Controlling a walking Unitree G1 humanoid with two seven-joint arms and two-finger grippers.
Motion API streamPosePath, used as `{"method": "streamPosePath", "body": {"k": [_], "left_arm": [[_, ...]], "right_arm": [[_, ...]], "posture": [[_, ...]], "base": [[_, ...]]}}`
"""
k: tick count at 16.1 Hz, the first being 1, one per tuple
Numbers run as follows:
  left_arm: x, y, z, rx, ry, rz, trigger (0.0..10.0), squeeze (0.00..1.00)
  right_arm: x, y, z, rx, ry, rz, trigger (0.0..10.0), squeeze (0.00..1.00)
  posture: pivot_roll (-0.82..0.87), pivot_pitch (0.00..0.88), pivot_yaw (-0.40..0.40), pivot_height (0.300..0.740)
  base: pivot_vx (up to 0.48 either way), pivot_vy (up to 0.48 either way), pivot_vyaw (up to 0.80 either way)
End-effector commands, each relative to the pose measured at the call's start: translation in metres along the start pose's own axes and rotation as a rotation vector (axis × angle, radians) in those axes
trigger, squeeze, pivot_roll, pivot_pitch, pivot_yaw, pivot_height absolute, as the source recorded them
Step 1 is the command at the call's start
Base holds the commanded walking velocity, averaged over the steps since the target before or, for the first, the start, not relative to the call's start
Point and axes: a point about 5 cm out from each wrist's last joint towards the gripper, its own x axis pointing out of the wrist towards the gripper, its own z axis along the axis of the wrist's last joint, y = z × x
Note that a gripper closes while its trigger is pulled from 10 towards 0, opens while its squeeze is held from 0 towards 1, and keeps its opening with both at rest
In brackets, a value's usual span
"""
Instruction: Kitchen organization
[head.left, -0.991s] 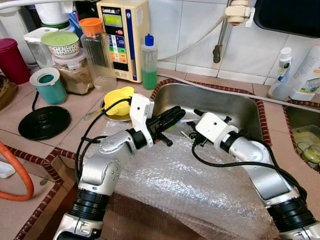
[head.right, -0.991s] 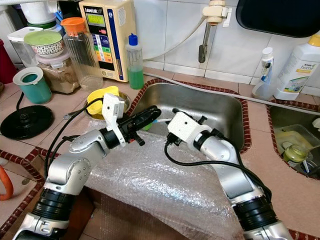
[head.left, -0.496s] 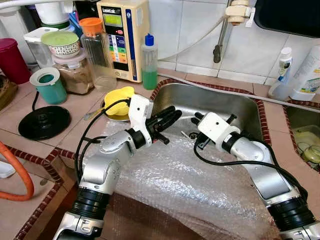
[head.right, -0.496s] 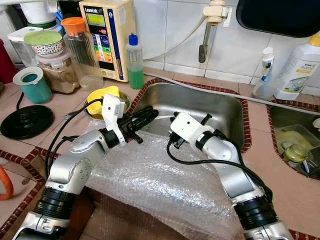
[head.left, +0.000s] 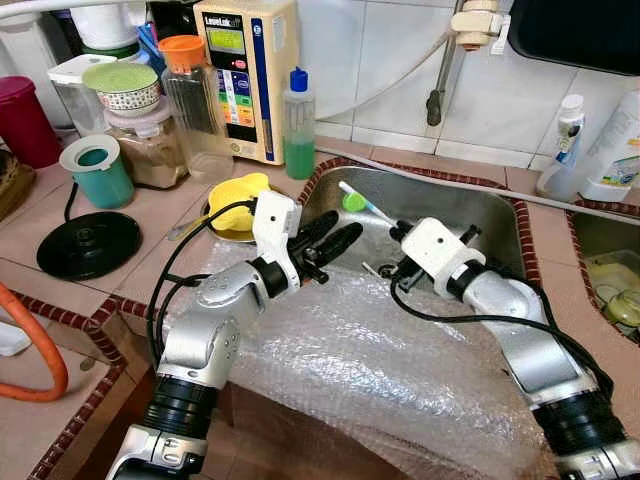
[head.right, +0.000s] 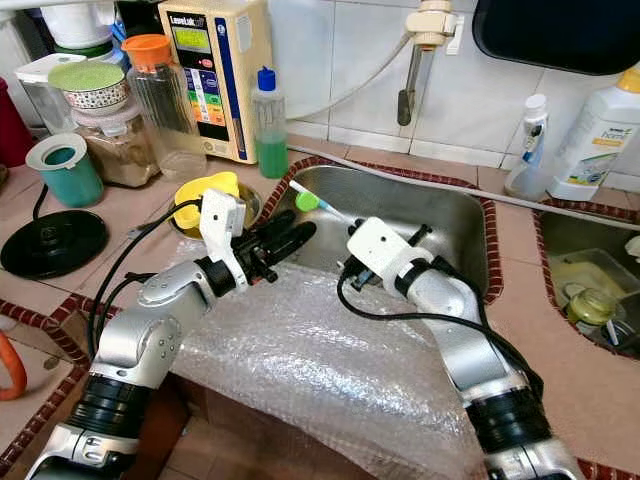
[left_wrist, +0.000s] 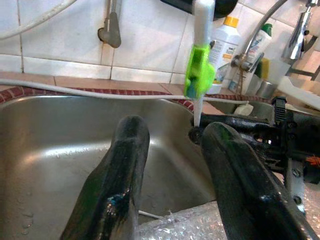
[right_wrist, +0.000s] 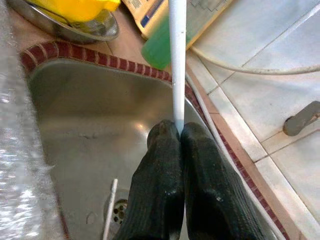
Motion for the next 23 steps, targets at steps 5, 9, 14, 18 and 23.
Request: {"method": "streamPosePath", "body": {"k": [5,9,14,18,23], "left_arm": [[-0.013,-0.015,-0.020,-0.030,0.091,-0.074,10.0,1.00],[-0.014,-0.017,-0.022,-0.014,0.114,-0.078,10.0,1.00],[-0.021,-0.014,-0.022,-0.001,0.148,-0.075,10.0,1.00],[-0.025,-0.010,-0.028,0.033,0.229,-0.091,10.0,1.00],[-0.025,-0.007,-0.027,0.045,0.238,-0.075,10.0,1.00]], "right_arm": [[0.030,-0.023,-0.045,-0.051,0.267,-0.134,0.0,0.00],[0.026,-0.040,-0.064,-0.097,0.436,-0.184,0.0,0.00],[0.013,-0.045,-0.087,-0.107,0.596,-0.147,10.0,0.00],[0.011,-0.036,-0.093,-0.064,0.623,-0.096,10.0,1.00],[0.013,-0.031,-0.093,-0.020,0.606,-0.076,10.0,1.00]], "posture": [[0.07,0.000,0.027,0.740],[0.10,0.000,0.020,0.740],[0.12,0.000,0.032,0.740],[0.11,0.000,0.050,0.740],[0.11,0.000,0.048,0.740]], "base": [[0.000,0.000,0.00],[0.000,0.000,0.00],[0.000,0.000,0.00],[0.000,0.000,0.00],[0.000,0.000,0.00]]}}
